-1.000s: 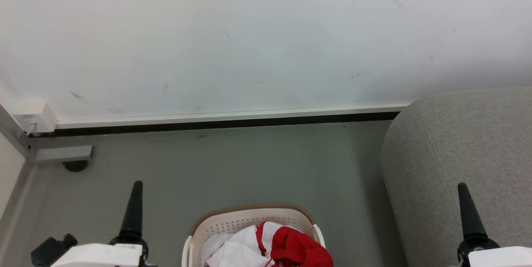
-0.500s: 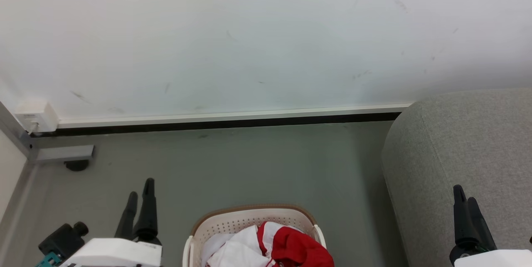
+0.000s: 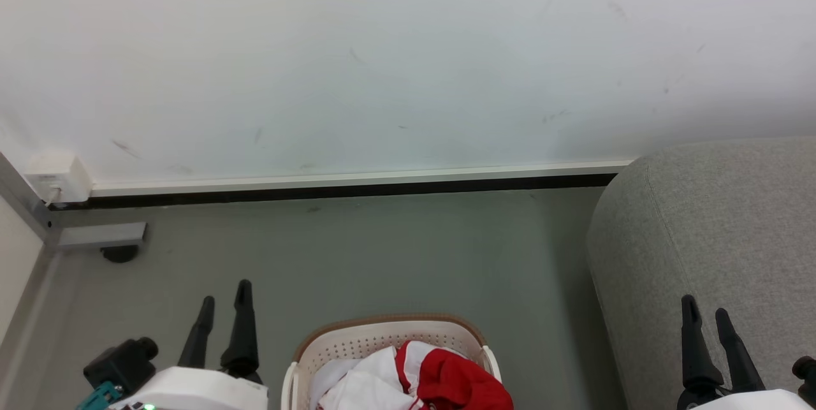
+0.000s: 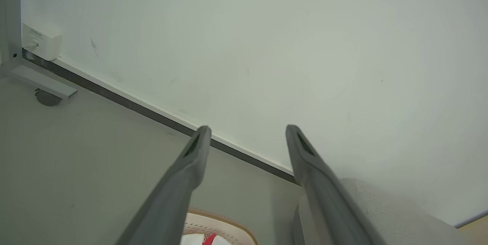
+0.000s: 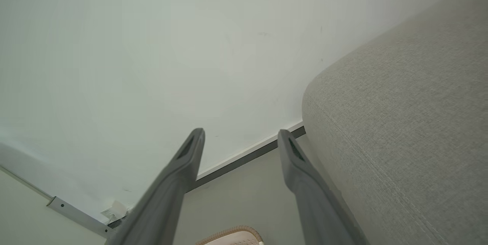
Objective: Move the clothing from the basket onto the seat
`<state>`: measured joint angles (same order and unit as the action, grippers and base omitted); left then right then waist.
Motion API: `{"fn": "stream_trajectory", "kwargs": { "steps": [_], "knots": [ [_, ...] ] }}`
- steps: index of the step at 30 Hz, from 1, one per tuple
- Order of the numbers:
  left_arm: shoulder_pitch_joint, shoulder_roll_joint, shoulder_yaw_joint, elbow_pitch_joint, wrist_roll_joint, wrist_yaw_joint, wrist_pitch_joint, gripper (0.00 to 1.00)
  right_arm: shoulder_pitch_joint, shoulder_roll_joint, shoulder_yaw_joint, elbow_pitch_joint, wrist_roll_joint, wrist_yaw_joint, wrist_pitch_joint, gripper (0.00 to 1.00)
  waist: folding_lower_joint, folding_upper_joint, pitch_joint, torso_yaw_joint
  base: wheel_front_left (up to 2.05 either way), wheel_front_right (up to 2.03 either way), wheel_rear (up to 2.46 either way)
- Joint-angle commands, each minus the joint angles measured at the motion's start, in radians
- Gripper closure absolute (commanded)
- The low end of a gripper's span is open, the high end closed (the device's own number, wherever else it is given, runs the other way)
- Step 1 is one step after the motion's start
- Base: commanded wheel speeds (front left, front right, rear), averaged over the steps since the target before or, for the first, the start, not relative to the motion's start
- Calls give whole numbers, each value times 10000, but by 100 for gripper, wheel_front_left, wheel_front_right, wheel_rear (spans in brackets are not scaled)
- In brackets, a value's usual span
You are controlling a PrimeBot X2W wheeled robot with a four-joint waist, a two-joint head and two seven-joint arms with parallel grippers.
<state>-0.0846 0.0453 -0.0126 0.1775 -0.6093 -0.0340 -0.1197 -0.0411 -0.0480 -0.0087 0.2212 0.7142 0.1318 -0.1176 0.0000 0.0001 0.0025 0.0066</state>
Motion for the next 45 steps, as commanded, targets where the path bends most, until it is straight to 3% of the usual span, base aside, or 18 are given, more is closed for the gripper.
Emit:
{"fn": "stream_trajectory", "kwargs": {
  "steps": [1, 45],
  "knots": [
    [-192, 99, -35, -38, 390, 26, -92, 0, -112, -26, -12, -56, -339, -10, -118, 0, 0, -1, -3, -1, 0, 0, 0],
    [-346, 145, -444, 248, 4512, 393, -1148, 0, 13, -36, 323, -211, -4350, -17, -1143, 0, 0, -1, 26, 69, 0, 0, 0]
  ]
}}
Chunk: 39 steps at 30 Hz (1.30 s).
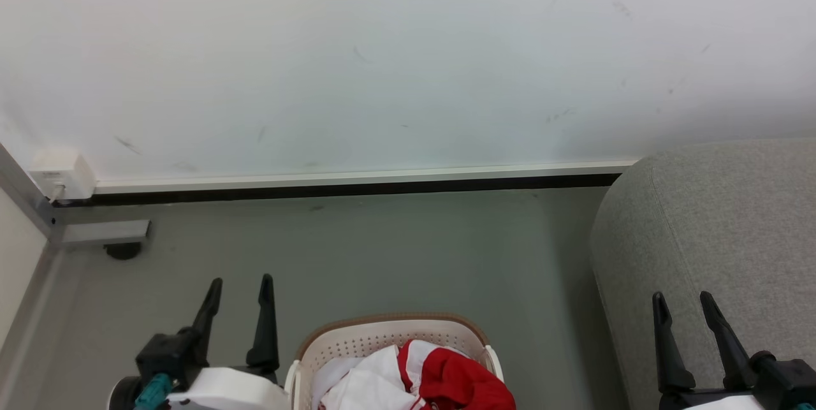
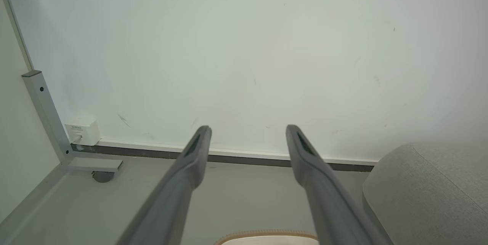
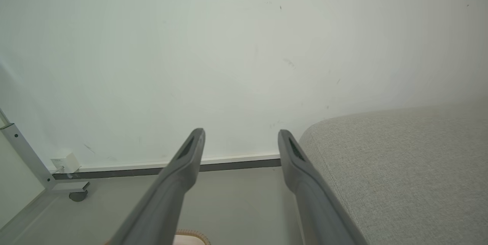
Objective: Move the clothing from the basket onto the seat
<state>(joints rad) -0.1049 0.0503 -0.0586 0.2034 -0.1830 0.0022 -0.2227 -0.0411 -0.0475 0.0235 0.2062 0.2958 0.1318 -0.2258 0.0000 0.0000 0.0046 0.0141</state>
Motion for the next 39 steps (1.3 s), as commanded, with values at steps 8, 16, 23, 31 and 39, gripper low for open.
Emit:
{"fn": "stream_trajectory", "kwargs": {
  "steps": [8, 16, 23, 31, 39],
  "knots": [
    [-184, 77, 7, 53, 805, 52, -253, 0, 2, -46, 75, -53, -597, -19, -228, 0, 0, 0, 33, -9, 0, 0, 0],
    [-199, 49, 23, 28, 1230, 19, -381, 0, 48, -50, 177, -84, -1133, -20, -350, 0, 0, 0, 49, 11, 0, 0, 0],
    [-192, 31, 43, 52, 1357, 13, -423, 0, 41, -51, 230, -55, -1235, -21, -398, 0, 0, 0, 48, 19, 0, 0, 0],
    [-143, 21, 78, 80, 1229, -6, -423, 0, 39, -50, 233, -18, -1185, -21, -387, 0, 0, 0, 38, 10, 0, 0, 0],
    [-148, 18, 78, 132, 1165, -30, -423, 0, 44, -50, 296, -36, -1132, -21, -387, 0, 0, 0, 50, -9, 0, 0, 0]
  ]
}}
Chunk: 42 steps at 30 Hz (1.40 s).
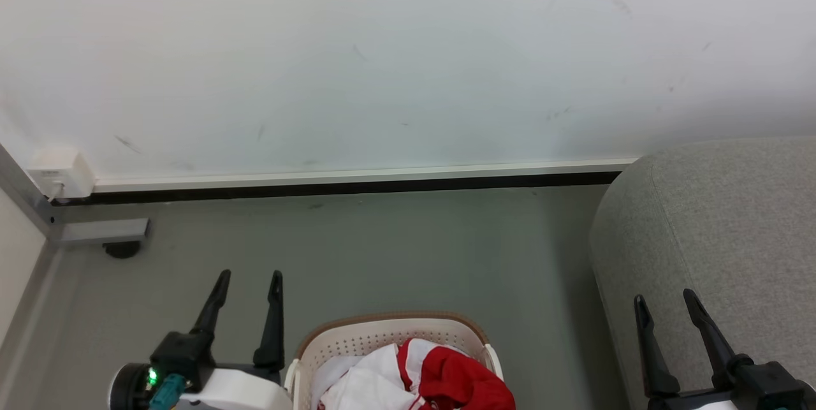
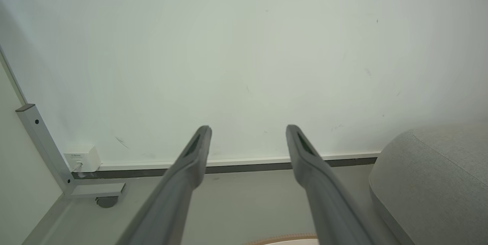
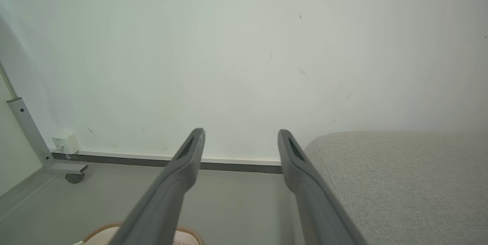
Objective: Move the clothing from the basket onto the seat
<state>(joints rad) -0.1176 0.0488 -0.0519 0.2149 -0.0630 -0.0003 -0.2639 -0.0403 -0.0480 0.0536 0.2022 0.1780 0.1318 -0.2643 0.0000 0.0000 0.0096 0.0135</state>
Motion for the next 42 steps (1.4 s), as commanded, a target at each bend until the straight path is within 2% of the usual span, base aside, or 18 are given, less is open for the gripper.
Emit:
{"fn": "stream_trajectory", "kwargs": {
  "steps": [1, 13, 20, 26, 33, 42],
  "knots": [
    [-18, 33, 12, 35, -43, -13, -11, 0, 35, -45, -2, 6, 38, -21, -2, 0, 0, 0, 2, -11, 0, 0, 0],
    [-257, 34, -60, 521, 26, -60, -9, 0, -135, -44, -267, -102, 331, -21, -2, 0, 0, 0, 499, -507, 0, 0, 0],
    [-664, 47, 34, 911, 130, -225, -9, 0, -457, -44, -428, -324, 430, -21, -2, 0, 0, 0, 1312, -1165, 0, 0, 0],
    [-1310, 277, 158, 1620, 278, -424, -9, 0, -901, -38, -749, -635, 700, -21, 0, 0, 0, 0, 2255, -1877, 0, 0, 0],
    [-2412, 727, -81, 3543, 448, -769, -9, 0, -1363, -34, -764, -968, 1003, -21, 1, 0, 0, 0, 3356, -2551, 0, 0, 0],
    [-3976, 1163, -708, 7342, 608, -1107, 325, 0, -1902, -35, -986, -1390, 1460, -21, 2, 0, 0, 0, 4472, -3316, 0, 0, 0]
  ]
}}
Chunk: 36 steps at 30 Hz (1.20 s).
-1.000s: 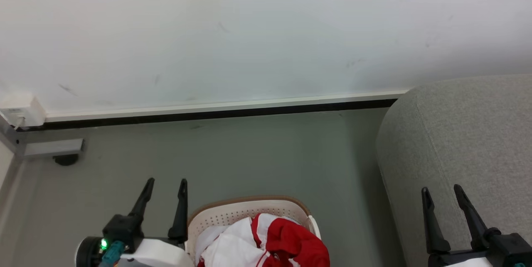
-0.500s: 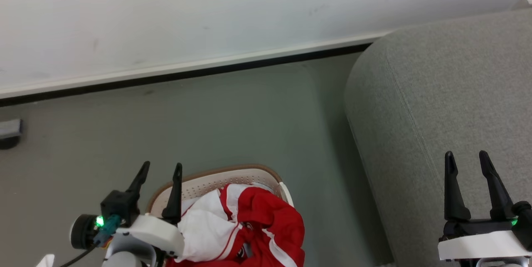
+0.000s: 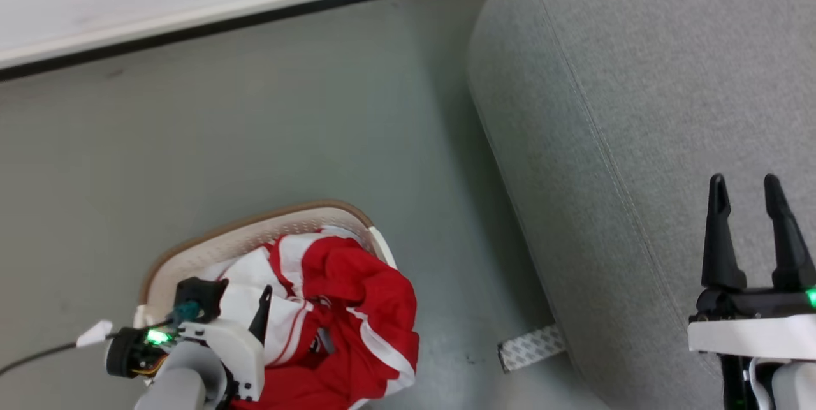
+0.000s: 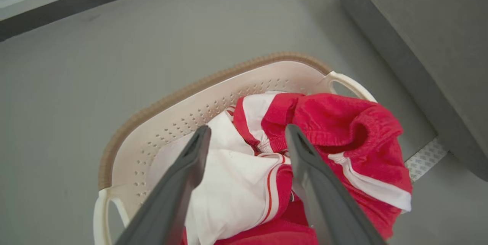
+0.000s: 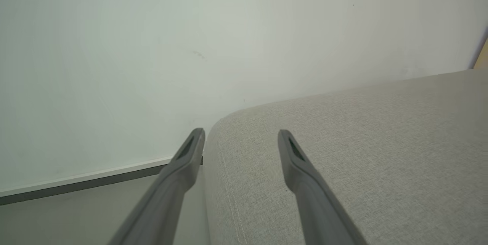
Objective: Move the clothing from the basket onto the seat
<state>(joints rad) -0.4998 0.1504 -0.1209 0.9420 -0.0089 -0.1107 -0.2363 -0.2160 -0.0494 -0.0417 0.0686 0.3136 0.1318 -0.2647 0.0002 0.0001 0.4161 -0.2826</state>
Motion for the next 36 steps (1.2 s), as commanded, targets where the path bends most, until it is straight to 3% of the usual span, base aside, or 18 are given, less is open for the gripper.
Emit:
{"fn": "stream_trajectory", "kwargs": {
  "steps": [1, 12, 23, 32, 33, 34, 36],
  "knots": [
    [-336, 174, -115, 394, 130, -23, 112, 0, -213, -20, -63, -119, 145, -21, 5, 0, -2, -1, 535, -429, 0, 0, 0],
    [-1904, 736, -883, 2854, 295, -185, 1066, 0, -913, -20, 296, -696, 863, -21, 5, 0, -2, -1, 2243, -1321, 0, 0, 0],
    [-2660, 1178, -1744, 3368, 448, -181, 2420, 0, -1323, -17, 466, -1016, 1374, -21, 5, 0, -2, -1, 3606, -1894, 0, 0, 0],
    [-2640, 1206, -1968, 3460, 411, 72, 3308, 0, -1380, -19, 582, -896, 1565, -21, 6, 0, -2, -1, 3806, -2082, 0, 0, 0],
    [-2620, 1180, -1987, 3462, 398, 101, 3247, 6, -1378, -19, 573, -877, 1564, -21, 6, 0, -2, -1, 3783, -2080, 0, 0, 0],
    [-2591, 1147, -2005, 3462, 381, 124, 3159, 57, -1371, -19, 565, -850, 1549, -21, 6, 0, -2, -1, 3741, -2073, 0, 0, 0],
    [-2516, 1073, -2028, 3461, 315, 145, 3041, 80, -1360, -19, 531, -818, 1499, -21, 6, 0, -2, -1, 3633, -2037, 0, 0, 0]
  ]
}}
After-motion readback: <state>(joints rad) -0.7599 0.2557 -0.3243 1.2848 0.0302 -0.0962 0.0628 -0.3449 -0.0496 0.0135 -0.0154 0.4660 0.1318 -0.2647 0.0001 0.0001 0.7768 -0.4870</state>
